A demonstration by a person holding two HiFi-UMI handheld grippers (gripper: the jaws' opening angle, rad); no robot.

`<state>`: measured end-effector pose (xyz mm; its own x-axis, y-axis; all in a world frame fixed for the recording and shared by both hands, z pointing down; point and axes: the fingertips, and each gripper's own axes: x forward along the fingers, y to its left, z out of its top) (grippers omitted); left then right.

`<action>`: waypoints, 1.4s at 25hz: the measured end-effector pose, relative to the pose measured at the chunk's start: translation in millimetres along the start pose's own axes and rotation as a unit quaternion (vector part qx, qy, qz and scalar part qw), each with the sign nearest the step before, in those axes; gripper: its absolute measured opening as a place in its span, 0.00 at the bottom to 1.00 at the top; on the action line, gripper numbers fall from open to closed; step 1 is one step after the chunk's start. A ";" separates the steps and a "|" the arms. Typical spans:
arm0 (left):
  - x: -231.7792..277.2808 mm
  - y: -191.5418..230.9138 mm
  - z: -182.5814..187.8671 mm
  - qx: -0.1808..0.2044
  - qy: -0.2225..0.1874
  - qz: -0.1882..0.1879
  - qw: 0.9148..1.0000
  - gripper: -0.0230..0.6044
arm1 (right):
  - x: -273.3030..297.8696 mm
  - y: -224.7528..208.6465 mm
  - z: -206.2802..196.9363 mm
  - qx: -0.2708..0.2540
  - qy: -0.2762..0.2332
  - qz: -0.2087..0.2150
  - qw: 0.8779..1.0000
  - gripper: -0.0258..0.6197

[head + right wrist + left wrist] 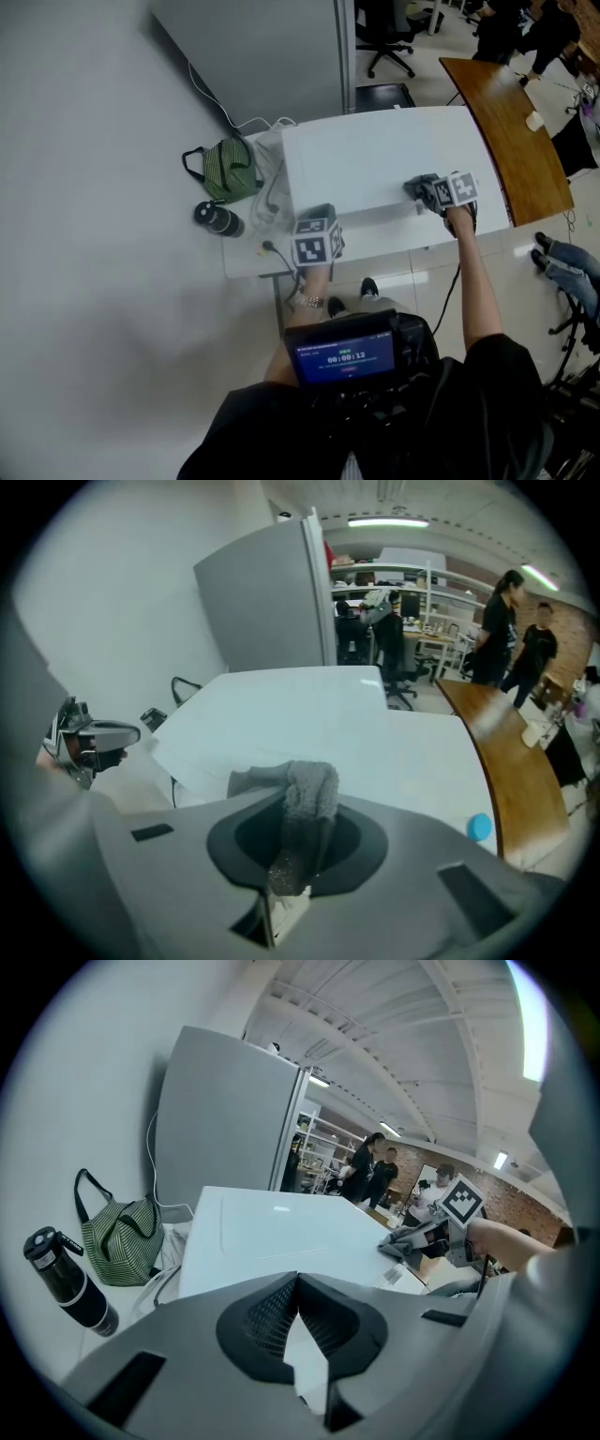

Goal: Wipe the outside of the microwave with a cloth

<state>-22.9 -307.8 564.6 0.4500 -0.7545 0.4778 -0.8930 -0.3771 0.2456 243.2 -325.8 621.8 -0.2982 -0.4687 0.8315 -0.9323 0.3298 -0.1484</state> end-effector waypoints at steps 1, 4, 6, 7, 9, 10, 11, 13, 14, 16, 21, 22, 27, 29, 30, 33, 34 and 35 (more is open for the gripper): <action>2.8 -2.6 0.1 0.002 0.002 -0.002 1.000 0.04 | -3.2 -8.3 -2.7 0.008 -0.001 -0.010 1.000 0.10; 7.7 -11.1 0.6 0.008 0.008 -0.004 1.000 0.04 | -5.3 -1.6 -5.5 0.011 -0.004 -0.008 1.000 0.10; 9.8 -17.1 1.9 0.011 0.011 -0.006 1.000 0.04 | 0.8 24.4 -1.8 0.006 -0.016 0.017 1.000 0.10; 10.7 -19.4 2.3 0.012 0.012 -0.007 1.000 0.04 | 6.1 41.3 0.4 0.001 -0.023 0.031 0.999 0.10; 9.6 -22.2 1.7 0.015 0.015 -0.009 1.000 0.04 | 15.7 80.3 3.3 -0.015 -0.036 0.057 0.998 0.10; 7.5 -23.2 0.6 0.017 0.015 -0.009 1.000 0.04 | 19.1 100.4 3.3 -0.026 -0.044 0.067 0.996 0.10; 5.0 -24.2 -0.8 0.019 0.015 -0.009 1.000 0.04 | 21.3 119.4 3.1 -0.037 -0.053 0.075 0.995 0.10; 0.3 -26.7 -4.4 0.020 0.015 -0.011 1.000 0.04 | 23.1 151.4 3.7 -0.059 -0.074 0.083 0.992 0.10; -2.8 -28.7 -8.3 0.019 0.017 -0.013 1.000 0.04 | 23.3 164.0 2.3 -0.069 -0.082 0.083 0.991 0.10; -12.3 -35.3 -21.1 0.014 0.024 -0.017 0.999 0.04 | 22.5 181.9 -6.9 -0.087 -0.092 0.076 0.989 0.10; -32.6 -55.8 -48.8 0.008 0.032 -0.015 0.999 0.04 | 0.4 207.8 -21.6 -0.100 -0.127 0.074 0.984 0.10; -36.6 -59.6 -52.7 0.010 0.033 -0.011 0.999 0.04 | -6.4 212.9 -24.3 -0.103 -0.139 0.077 0.982 0.10; -55.9 -82.6 -59.7 0.018 0.015 0.018 1.000 0.04 | -31.1 221.3 -54.4 -0.114 -0.179 0.086 0.974 0.10; -64.3 -95.9 -62.5 0.016 0.007 0.025 1.000 0.04 | -40.8 222.9 -70.7 -0.111 -0.179 0.102 0.972 0.10; -68.5 -103.6 -66.6 0.014 0.006 0.025 1.000 0.04 | -45.9 223.7 -79.6 -0.110 -0.178 0.109 0.972 0.10; -76.4 -125.7 -84.5 0.015 0.012 0.027 0.999 0.04 | -57.6 222.5 -102.9 -0.115 -0.175 0.119 0.971 0.10; -78.4 -132.2 -89.0 0.019 0.014 0.026 0.999 0.04 | -60.8 220.7 -108.1 -0.115 -0.174 0.119 0.971 0.10; -80.5 -137.7 -92.1 0.025 0.015 0.026 0.999 0.04 | -63.7 218.5 -112.0 -0.115 -0.173 0.117 0.971 0.10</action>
<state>64.3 -145.6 570.0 0.4027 -0.7570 0.5146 -0.9138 -0.3647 0.1785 81.3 -132.1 596.4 -0.5849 -0.5932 0.5532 -0.7719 0.6166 -0.1550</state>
